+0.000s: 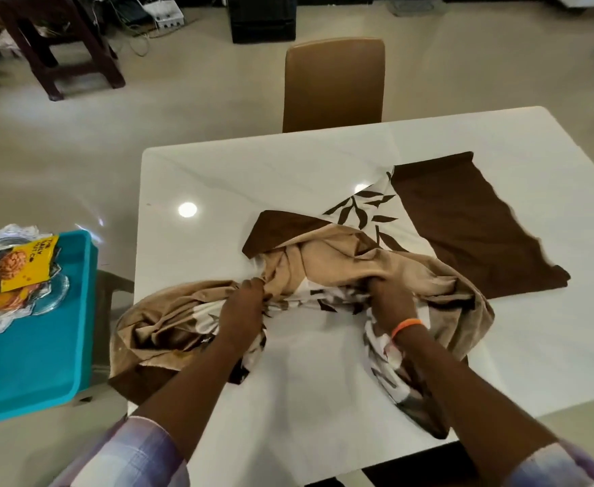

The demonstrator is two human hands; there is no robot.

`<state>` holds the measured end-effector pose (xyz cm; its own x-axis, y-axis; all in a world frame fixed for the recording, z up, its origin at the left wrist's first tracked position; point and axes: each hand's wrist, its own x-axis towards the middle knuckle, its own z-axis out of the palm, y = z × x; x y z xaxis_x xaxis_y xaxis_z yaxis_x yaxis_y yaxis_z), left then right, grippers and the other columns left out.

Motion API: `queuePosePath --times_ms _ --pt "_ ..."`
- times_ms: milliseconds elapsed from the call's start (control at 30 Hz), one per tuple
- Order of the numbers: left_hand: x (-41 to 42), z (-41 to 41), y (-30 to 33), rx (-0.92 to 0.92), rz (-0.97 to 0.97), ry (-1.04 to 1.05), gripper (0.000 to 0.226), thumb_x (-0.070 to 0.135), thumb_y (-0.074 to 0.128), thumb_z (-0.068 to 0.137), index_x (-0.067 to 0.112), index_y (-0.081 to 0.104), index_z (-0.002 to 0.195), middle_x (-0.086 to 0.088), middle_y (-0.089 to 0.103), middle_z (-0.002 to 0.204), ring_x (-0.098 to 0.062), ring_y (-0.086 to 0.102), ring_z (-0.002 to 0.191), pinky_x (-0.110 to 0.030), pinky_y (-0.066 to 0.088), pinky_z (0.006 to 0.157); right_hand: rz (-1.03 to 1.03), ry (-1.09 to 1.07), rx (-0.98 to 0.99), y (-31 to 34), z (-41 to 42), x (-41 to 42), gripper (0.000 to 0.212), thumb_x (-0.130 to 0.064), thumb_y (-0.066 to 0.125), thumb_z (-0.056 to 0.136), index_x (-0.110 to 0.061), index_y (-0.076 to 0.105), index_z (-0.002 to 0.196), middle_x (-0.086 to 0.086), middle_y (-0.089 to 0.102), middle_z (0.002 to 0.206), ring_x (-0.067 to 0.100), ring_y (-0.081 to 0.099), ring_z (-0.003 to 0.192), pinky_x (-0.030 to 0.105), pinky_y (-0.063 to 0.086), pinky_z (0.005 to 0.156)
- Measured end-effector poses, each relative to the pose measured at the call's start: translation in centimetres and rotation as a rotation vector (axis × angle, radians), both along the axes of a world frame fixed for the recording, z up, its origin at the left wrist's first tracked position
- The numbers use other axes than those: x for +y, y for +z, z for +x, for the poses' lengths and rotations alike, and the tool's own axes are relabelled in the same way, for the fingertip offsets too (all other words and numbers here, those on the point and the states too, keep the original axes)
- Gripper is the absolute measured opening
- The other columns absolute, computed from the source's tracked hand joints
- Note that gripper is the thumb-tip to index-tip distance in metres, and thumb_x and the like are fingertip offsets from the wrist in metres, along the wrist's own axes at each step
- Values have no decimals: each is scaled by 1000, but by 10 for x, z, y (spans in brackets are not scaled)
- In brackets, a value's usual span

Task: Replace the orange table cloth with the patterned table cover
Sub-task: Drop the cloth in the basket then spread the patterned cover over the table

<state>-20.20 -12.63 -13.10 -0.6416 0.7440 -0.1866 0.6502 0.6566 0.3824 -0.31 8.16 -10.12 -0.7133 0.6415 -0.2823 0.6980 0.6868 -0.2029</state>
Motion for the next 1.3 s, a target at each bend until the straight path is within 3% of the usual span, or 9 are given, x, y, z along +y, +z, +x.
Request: queuePosePath --times_ms 167,267,433,533,633,833,1033,1133,1300 --pt "-28 -55 6 65 73 186 27 -4 58 81 -3 54 108 -26 58 100 -43 59 89 -46 47 72 171 -394 -30 36 91 88 30 -7 72 75 8 68 101 31 67 101 45 64 98 48 50 89" --pt "-18 -51 20 142 117 252 56 -12 59 75 -6 41 128 -30 44 118 -43 55 94 -48 51 76 160 -484 -193 32 95 85 34 -15 66 82 3 66 112 25 66 111 40 62 105 48 49 92" --pt "-5 26 21 92 318 251 60 -3 63 76 5 40 130 -19 38 132 -25 51 106 -37 51 89 331 -256 -9 11 30 -2 32 -21 65 70 -11 58 99 18 57 104 39 60 83 46 49 69" --pt "0 53 6 29 164 -15 43 18 68 83 13 53 122 -11 49 130 -30 59 102 -38 51 81 287 -128 77 -8 -3 -35 33 -20 69 74 -13 57 104 12 59 99 35 62 71 40 50 57" --pt "24 62 -4 -91 -50 -208 66 23 61 92 23 30 150 -2 29 154 -26 60 111 -36 52 85 306 -43 -30 -18 -11 -13 34 -4 65 71 -12 61 104 12 63 94 36 64 70 40 50 55" --pt "47 37 -8 194 -52 -359 32 3 63 84 12 64 115 -12 60 116 -31 62 101 -40 53 82 -123 32 -9 19 -5 76 17 -18 79 73 -11 74 88 12 71 85 28 66 78 26 42 63" --pt "81 63 7 175 44 -468 72 27 71 85 24 34 146 -7 57 129 -29 61 106 -41 57 76 -621 -132 90 51 -3 102 11 -8 78 78 -1 71 83 19 71 70 26 69 59 34 60 59" --pt "90 71 9 247 -116 -524 33 10 52 94 16 57 127 -10 63 116 -30 64 103 -38 53 77 -465 -19 -1 36 -6 94 4 -5 72 81 -6 72 84 17 72 77 30 69 68 29 55 60" --pt "51 45 -10 243 -80 -486 37 16 54 91 16 48 127 -10 54 131 -28 68 82 -38 58 58 -84 -111 -28 45 26 122 12 -11 69 76 -21 73 70 7 69 71 27 68 69 28 51 64"
